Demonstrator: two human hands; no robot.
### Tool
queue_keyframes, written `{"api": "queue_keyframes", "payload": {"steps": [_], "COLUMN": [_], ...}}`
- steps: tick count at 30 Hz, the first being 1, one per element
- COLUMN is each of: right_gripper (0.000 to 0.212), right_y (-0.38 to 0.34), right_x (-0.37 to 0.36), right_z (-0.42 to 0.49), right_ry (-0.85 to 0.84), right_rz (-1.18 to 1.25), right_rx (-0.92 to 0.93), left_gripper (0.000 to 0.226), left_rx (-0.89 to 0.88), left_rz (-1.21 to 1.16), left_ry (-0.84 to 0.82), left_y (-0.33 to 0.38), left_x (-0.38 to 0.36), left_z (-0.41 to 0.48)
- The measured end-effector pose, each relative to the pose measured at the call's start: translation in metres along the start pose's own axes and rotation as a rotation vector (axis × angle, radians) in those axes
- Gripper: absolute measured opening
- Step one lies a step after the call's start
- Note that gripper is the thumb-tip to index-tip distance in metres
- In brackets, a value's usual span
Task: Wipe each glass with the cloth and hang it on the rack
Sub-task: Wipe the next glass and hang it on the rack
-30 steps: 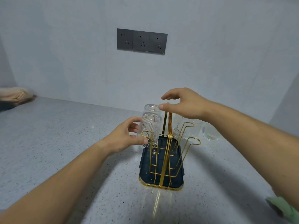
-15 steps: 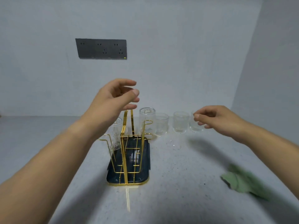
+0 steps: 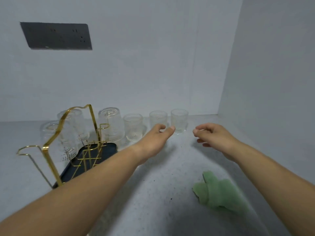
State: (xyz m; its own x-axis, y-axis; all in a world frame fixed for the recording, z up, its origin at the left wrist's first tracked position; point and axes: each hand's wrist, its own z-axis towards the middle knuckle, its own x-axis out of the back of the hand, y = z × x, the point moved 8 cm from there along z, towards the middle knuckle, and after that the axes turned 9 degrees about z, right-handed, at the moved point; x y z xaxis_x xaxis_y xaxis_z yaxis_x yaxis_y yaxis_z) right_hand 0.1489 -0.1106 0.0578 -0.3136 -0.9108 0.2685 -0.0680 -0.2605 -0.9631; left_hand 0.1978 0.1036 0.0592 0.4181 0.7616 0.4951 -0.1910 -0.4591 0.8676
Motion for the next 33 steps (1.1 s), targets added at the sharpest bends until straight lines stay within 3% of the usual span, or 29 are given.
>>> {"api": "queue_keyframes", "payload": {"steps": [2, 8, 13, 17, 22, 24, 30, 33], "right_gripper": [0.042, 0.076, 0.092, 0.081, 0.05, 0.05, 0.051, 0.05], "right_y": [0.01, 0.025, 0.03, 0.039, 0.042, 0.041, 0.027, 0.012], "right_x": [0.0, -0.013, -0.026, -0.037, -0.042, -0.04, -0.024, -0.012], "right_z": [0.018, 0.076, 0.115, 0.136, 0.144, 0.143, 0.12, 0.092], "right_ry": [0.014, 0.022, -0.001, -0.04, -0.013, 0.019, 0.089, 0.105], "right_rz": [-0.002, -0.081, -0.056, 0.046, 0.106, 0.115, 0.127, 0.153], "right_rx": [0.012, 0.05, 0.09, 0.099, 0.121, 0.128, 0.193, 0.208], "left_gripper": [0.095, 0.091, 0.114, 0.082, 0.101, 0.092, 0.031, 0.038], "left_rx": [0.04, 0.036, -0.008, -0.005, -0.042, -0.053, -0.131, -0.173], "left_rz": [-0.031, -0.105, -0.178, -0.236, -0.318, -0.333, -0.286, -0.211], "left_ry": [-0.008, 0.015, 0.07, 0.085, 0.077, 0.077, 0.056, 0.112], "left_y": [-0.007, -0.009, -0.018, -0.034, -0.047, -0.049, -0.006, 0.005], "left_x": [-0.015, -0.042, -0.054, -0.061, -0.071, -0.072, -0.063, -0.051], "left_z": [0.022, 0.079, 0.112, 0.134, 0.155, 0.159, 0.112, 0.085]}}
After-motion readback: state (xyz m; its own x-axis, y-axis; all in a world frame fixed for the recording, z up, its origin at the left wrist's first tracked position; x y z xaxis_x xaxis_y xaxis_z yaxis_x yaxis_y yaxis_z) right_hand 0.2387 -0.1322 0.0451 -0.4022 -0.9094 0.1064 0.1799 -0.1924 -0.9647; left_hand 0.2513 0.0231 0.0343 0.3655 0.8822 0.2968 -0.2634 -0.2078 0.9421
